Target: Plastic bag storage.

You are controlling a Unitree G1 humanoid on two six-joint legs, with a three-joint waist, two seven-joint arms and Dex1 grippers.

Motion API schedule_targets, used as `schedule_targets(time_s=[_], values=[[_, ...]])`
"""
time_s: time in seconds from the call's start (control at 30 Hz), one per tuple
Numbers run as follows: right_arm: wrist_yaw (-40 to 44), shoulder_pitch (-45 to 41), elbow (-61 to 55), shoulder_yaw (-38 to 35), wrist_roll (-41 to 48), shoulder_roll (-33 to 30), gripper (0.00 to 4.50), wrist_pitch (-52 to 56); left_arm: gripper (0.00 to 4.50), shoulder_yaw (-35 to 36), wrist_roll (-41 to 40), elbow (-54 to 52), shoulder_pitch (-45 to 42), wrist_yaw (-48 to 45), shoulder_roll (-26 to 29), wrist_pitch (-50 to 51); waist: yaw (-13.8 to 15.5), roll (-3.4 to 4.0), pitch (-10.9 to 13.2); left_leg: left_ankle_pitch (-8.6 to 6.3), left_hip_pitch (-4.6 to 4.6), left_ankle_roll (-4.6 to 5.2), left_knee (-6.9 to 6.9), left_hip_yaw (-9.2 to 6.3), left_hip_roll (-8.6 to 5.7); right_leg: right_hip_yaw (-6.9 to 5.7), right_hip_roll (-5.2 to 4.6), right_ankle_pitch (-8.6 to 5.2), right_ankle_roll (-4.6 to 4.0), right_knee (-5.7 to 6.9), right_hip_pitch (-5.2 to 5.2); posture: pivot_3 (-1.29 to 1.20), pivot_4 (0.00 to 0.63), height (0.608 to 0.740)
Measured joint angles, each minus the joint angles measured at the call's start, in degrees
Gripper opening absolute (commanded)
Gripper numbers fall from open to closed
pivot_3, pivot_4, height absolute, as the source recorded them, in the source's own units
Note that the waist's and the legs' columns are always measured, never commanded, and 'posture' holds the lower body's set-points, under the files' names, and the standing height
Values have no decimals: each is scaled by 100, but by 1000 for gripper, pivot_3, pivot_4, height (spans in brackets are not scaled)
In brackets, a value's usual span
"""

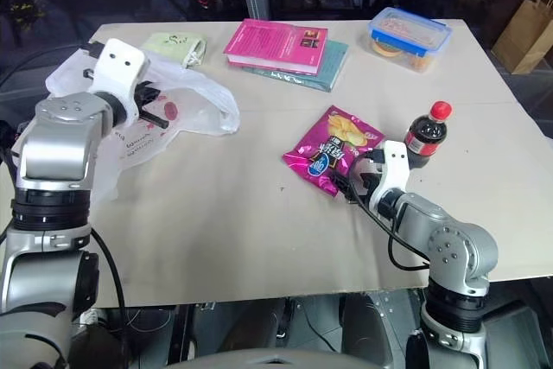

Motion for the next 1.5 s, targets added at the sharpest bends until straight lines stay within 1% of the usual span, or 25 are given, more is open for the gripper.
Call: schedule_targets(time_s=[0.07,0.17,0.2,0.3,0.4,0.43,0.5,0.53,0.57,0.6,0.67,0.73,0.83,0.93,1.0,1.03,1.1,1.17,1.23,1.33,1.5], values=[[-343,-448,385,-469,36,533,4500,124,25,-2,-37,-142,-2,93,-92,153,-14,5,0,1,3,-3,-1,1,2,2,3,4,-5,3,-2,0,150,740],[-490,-863,691,-652,105,789,4500,205,25,6,-60,-260,6,171,-163,284,-15,7,0,2,4,-4,-2,1,2,2,4,5,-7,5,-2,0,150,740],[-512,-991,844,-648,92,820,4500,196,25,12,-78,-298,9,199,-175,338,-19,7,0,2,4,-5,-2,2,2,2,4,5,-7,5,-3,0,150,740],[-434,-1239,1501,-247,-247,706,4500,-179,25,62,-163,-346,21,247,-274,455,-48,8,-1,2,7,-5,-2,5,0,3,3,5,-7,4,-4,0,150,740],[-119,-1289,1952,674,-780,290,3680,-854,0,106,-274,-473,28,302,-361,597,-128,-1,-9,2,19,-5,-1,7,0,4,3,6,-6,6,5,0,150,740],[-60,-1282,2012,793,-866,233,3342,-979,0,115,-286,-490,26,308,-364,615,-133,-1,-10,3,22,-6,-1,8,0,4,3,6,-5,7,7,0,150,740],[111,-1252,2192,1128,-1081,44,2464,-1312,0,158,-367,-525,1,321,-382,708,-155,-1,-11,5,33,-10,0,10,3,7,7,9,-8,11,13,0,150,740],[192,-1242,2288,1251,-1201,-37,1870,-1514,0,208,-427,-530,-25,323,-388,776,-158,-1,-11,8,35,-14,1,10,6,7,12,10,-9,13,13,0,150,740],[247,-1235,2352,1306,-1275,-94,1367,-1652,0,241,-479,-530,-48,324,-388,833,-157,-1,-11,11,36,-18,1,7,9,6,15,11,-10,15,13,0,150,740],[278,-1231,2405,1331,-1323,-126,1043,-1732,0,261,-506,-531,-61,325,-390,861,-154,-1,-11,13,37,-22,2,6,9,5,16,11,-11,20,13,0,150,740],[440,-1144,2445,1351,-1405,-255,21,-1961,0,393,-713,-533,-137,323,-492,1053,-139,0,-11,18,37,-28,3,2,10,4,16,11,-11,31,13,0,150,740],[557,-1072,2372,1357,-1395,-310,21,-2010,0,486,-827,-531,-197,322,-558,1200,-130,1,-10,18,34,-28,3,0,10,3,16,10,-12,33,12,0,150,740],[932,-808,1954,1357,-1236,-564,21,-1925,0,665,-1097,-503,-457,312,-652,1497,-116,4,-7,18,16,-27,6,-11,4,-3,12,10,-13,29,6,0,150,740],[1384,-611,1175,1350,-836,-940,21,-1630,0,683,-1210,-332,-780,336,-651,1609,-129,5,-6,17,11,-27,2,-9,4,-2,11,10,-14,21,2,0,150,740],[1744,-586,544,1306,-336,-1245,21,-1312,0,683,-1278,-46,-1004,393,-727,1621,-138,9,-4,16,11,-27,0,-8,6,-1,13,10,-13,20,0,0,150,740],[1857,-596,332,1296,-169,-1343,21,-1220,0,683,-1287,27,-1055,424,-741,1633,-140,9,-4,16,12,-27,0,-9,8,-3,15,10,-13,19,1,0,150,740],[2157,-658,-96,1301,218,-1735,21,-951,0,679,-1334,241,-1223,442,-797,1660,-130,9,-3,16,11,-26,0,-10,7,-5,14,9,-12,18,2,0,150,740],[2380,-850,-324,1318,509,-1964,21,-758,0,674,-1400,358,-1328,421,-808,1684,-137,9,-3,16,12,-26,1,-7,8,-3,14,10,-11,17,3,0,150,740],[2541,-1185,-388,1467,693,-2032,21,-676,0,666,-1519,421,-1443,356,-870,1735,-137,9,-3,16,12,-26,1,-8,9,-5,14,9,-11,18,2,0,150,740],[2617,-1623,-292,1817,715,-1921,21,-688,0,671,-1767,444,-1635,281,-1000,1936,-130,8,-3,17,11,-26,1,-10,9,-6,14,10,-12,18,3,0,150,740],[2904,-1811,115,2449,566,-1862,21,-880,0,699,-2183,418,-1940,145,-1066,2341,-126,8,-3,16,6,-26,1,-8,4,-3,9,10,-13,10,1,0,150,740]])
